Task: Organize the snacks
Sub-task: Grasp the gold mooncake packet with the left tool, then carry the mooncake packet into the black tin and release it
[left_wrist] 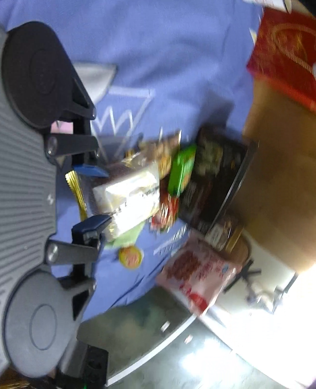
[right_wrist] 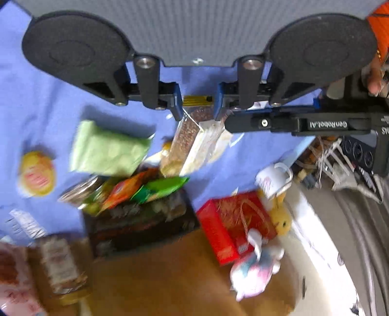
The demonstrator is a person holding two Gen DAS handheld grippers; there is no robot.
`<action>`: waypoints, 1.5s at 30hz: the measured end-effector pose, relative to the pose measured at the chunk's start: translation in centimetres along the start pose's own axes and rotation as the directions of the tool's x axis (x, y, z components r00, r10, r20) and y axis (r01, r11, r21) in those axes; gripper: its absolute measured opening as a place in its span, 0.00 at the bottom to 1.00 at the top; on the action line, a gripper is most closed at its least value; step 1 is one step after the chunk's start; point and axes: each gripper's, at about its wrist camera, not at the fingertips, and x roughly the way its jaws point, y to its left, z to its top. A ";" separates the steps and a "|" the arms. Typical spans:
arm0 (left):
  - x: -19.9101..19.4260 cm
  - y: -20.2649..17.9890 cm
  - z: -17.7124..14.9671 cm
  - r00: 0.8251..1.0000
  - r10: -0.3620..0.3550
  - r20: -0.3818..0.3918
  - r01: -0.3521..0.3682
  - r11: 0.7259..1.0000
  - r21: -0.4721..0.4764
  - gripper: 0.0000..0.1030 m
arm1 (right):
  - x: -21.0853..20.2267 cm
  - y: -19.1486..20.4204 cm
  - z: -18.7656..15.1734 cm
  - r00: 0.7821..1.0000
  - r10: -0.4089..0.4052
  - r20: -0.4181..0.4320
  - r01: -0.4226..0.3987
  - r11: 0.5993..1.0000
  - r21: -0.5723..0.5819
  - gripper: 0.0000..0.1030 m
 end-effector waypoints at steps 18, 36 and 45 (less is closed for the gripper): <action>-4.7 3.2 -3.3 0.996 0.078 -0.040 -0.080 0.996 -0.045 0.41 | 0.3 1.6 -0.3 0.989 0.146 -0.030 -0.146 0.989 0.015 0.39; -2.5 3.8 -0.7 0.995 0.098 -0.007 -0.098 0.992 -0.085 0.49 | 4.4 2.2 -1.8 0.986 0.077 -0.151 -0.090 0.992 -0.084 0.49; 0.6 1.6 -1.1 0.997 0.009 -0.075 -0.008 1.000 0.013 0.43 | 0.9 2.5 -3.6 0.993 -0.023 -0.117 0.001 0.983 -0.185 0.42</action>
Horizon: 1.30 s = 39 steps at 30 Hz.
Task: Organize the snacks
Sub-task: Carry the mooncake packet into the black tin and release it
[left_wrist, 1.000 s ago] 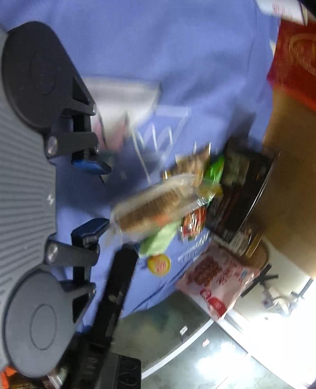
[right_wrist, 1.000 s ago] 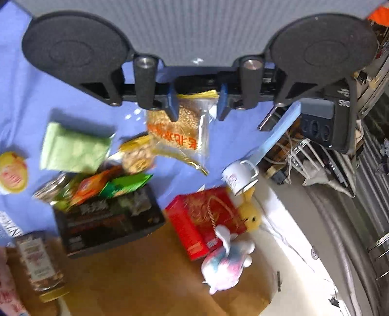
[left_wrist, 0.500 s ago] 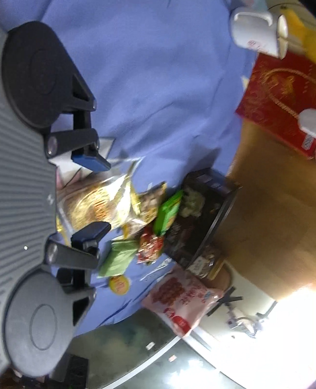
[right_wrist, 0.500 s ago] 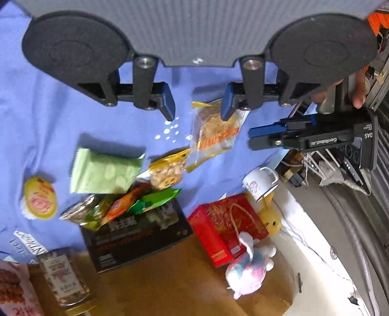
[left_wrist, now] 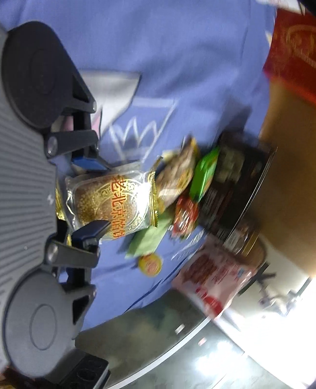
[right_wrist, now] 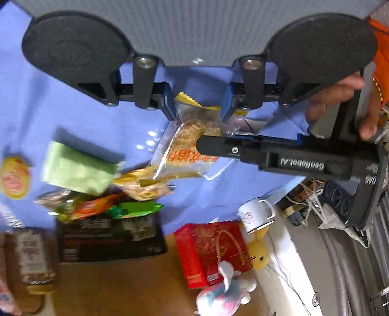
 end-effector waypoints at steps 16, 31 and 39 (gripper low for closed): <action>0.5 -2.2 -1.2 1.000 0.026 0.018 -0.027 0.997 0.074 0.55 | -1.2 -0.7 -1.4 0.997 -0.073 0.029 0.074 0.997 -0.034 0.57; 0.0 -5.2 10.9 0.965 0.026 0.259 -0.066 0.987 0.149 0.36 | 0.4 -3.1 10.8 0.959 -0.092 0.266 0.122 0.987 -0.100 0.35; 6.9 -1.7 19.8 0.975 0.078 0.210 -0.089 0.995 0.043 0.36 | 6.5 -9.8 18.6 0.975 -0.110 0.193 0.109 0.994 0.013 0.35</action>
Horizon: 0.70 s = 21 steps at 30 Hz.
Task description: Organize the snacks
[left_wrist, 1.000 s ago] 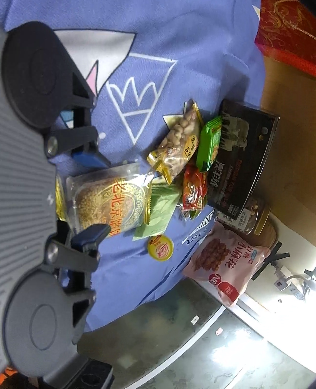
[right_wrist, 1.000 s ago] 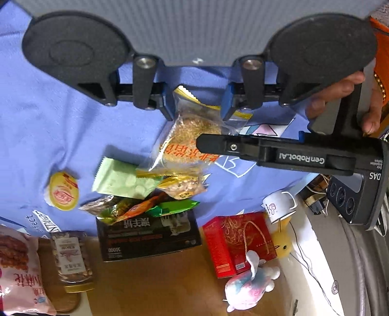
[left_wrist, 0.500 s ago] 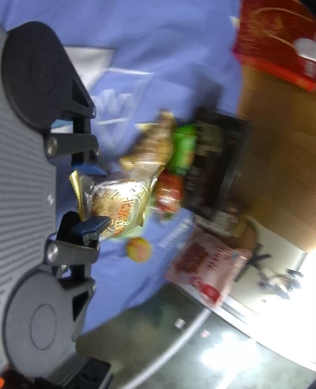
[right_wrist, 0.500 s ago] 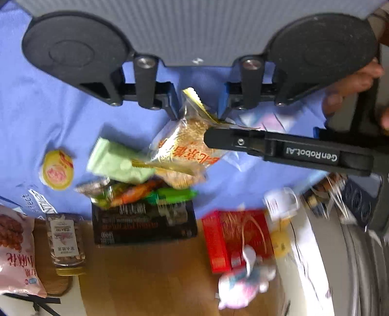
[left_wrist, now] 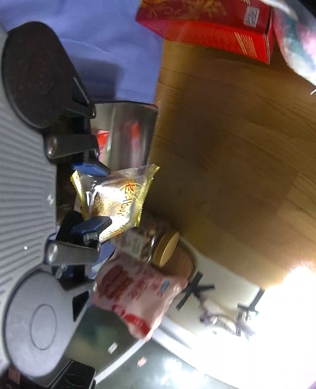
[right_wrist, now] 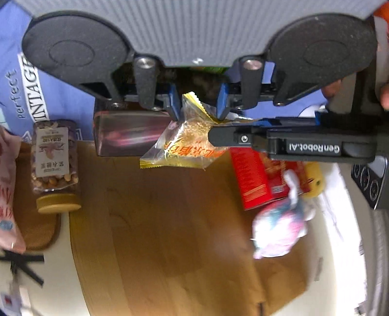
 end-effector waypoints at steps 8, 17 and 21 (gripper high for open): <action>-0.4 0.8 -0.5 0.997 0.048 0.058 -0.048 0.999 0.006 0.39 | -3.8 -3.5 -0.6 0.993 -0.062 0.102 0.053 0.994 0.091 0.40; 0.6 0.2 -6.7 0.984 0.173 -0.046 -0.168 0.981 0.092 0.43 | -4.0 -10.5 -5.9 0.989 -0.100 -0.109 0.134 0.919 0.371 0.43; 2.9 0.6 -8.4 0.966 0.246 -0.085 -0.234 0.964 0.129 0.54 | -1.8 -8.7 -6.5 0.980 -0.073 -0.184 0.135 0.927 0.350 0.44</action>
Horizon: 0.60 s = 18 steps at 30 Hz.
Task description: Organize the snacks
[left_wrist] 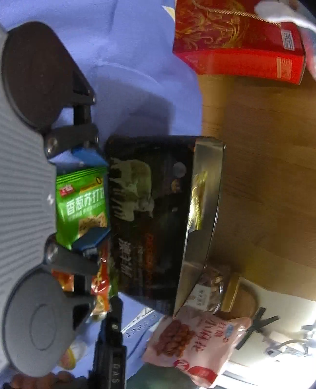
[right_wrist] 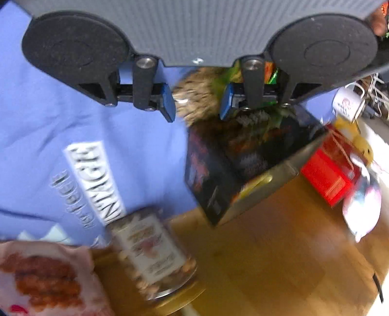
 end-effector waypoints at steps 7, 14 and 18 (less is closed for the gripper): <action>-3.8 0.4 -2.6 0.998 -0.048 -0.041 0.048 0.999 -0.004 0.51 | -0.6 5.0 -5.4 0.991 0.082 -0.103 -0.092 0.991 -0.101 0.27; -7.3 3.0 -2.1 0.997 -0.063 0.038 0.068 0.987 -0.145 0.50 | -2.6 3.4 -1.9 0.998 0.039 0.052 -0.033 0.994 -0.100 0.33; -6.9 2.3 -0.7 0.995 -0.076 0.060 0.084 0.986 -0.144 0.50 | -0.3 0.7 0.9 0.995 -0.102 0.020 0.103 0.992 -0.075 0.49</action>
